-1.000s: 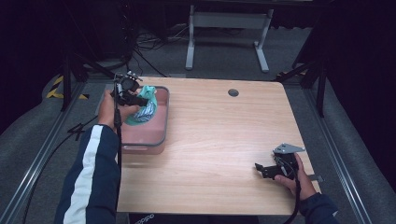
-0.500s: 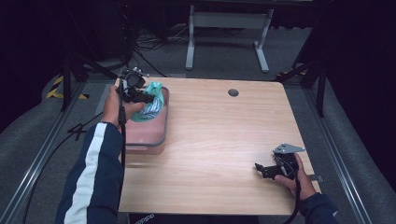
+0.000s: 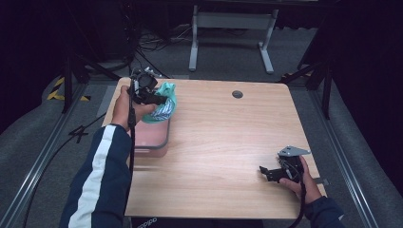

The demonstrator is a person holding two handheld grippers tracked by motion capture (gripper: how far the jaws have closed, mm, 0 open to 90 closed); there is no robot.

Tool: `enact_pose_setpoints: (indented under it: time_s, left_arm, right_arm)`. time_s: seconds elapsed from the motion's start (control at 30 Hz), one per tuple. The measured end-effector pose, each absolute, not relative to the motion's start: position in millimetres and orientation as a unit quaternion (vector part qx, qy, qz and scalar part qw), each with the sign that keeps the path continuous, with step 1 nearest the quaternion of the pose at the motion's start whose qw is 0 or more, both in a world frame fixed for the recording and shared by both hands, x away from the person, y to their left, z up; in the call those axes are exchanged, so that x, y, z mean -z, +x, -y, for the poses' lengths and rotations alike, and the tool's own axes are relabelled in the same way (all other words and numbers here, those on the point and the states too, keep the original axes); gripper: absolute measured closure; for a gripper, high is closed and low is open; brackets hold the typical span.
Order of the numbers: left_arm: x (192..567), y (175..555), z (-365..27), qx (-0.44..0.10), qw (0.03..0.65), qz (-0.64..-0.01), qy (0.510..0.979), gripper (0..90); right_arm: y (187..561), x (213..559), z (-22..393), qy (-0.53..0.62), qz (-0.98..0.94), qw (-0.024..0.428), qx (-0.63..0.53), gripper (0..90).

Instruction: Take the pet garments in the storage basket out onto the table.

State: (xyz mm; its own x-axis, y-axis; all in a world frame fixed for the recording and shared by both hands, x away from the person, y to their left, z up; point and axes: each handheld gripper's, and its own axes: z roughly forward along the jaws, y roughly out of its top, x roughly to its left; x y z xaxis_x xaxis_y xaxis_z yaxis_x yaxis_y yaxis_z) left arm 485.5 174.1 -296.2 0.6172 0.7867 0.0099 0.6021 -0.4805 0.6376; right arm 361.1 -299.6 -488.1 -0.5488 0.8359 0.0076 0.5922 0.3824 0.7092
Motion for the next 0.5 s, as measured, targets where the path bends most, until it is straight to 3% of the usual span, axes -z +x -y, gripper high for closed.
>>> enact_pose_setpoints:
  time_s: [0.5]
  left_arm:
    - [285,474,-128,-0.142,0.321,-0.364,0.863,67.5]
  right_arm:
    - [361,488,299,0.441,-0.811,0.18,-0.34,0.5]
